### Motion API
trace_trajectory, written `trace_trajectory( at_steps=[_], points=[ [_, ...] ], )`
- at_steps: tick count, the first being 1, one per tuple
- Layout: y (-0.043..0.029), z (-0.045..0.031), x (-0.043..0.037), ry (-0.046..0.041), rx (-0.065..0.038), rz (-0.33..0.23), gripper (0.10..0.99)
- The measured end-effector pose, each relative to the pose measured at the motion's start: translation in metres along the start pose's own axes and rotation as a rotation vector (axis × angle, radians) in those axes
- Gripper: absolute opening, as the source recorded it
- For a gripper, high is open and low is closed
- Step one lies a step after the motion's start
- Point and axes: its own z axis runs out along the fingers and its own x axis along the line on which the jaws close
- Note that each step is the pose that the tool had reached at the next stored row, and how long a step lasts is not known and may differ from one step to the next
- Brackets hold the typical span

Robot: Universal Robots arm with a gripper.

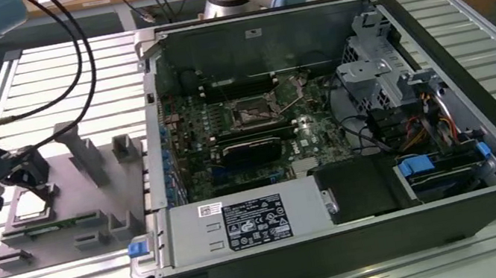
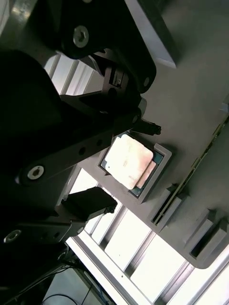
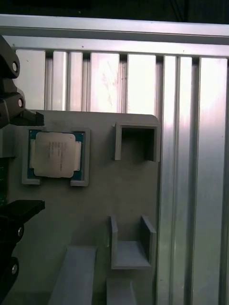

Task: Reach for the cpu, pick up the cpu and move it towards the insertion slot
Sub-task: 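Pick up the cpu and move it towards the insertion slot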

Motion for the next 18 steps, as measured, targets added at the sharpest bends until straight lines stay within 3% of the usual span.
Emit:
trace_trajectory(
  at_steps=[18],
  points=[
    [0.0021, 0.0141, 0.0009, 0.0003, 0.000, 0.001, 0.718]
  ],
)
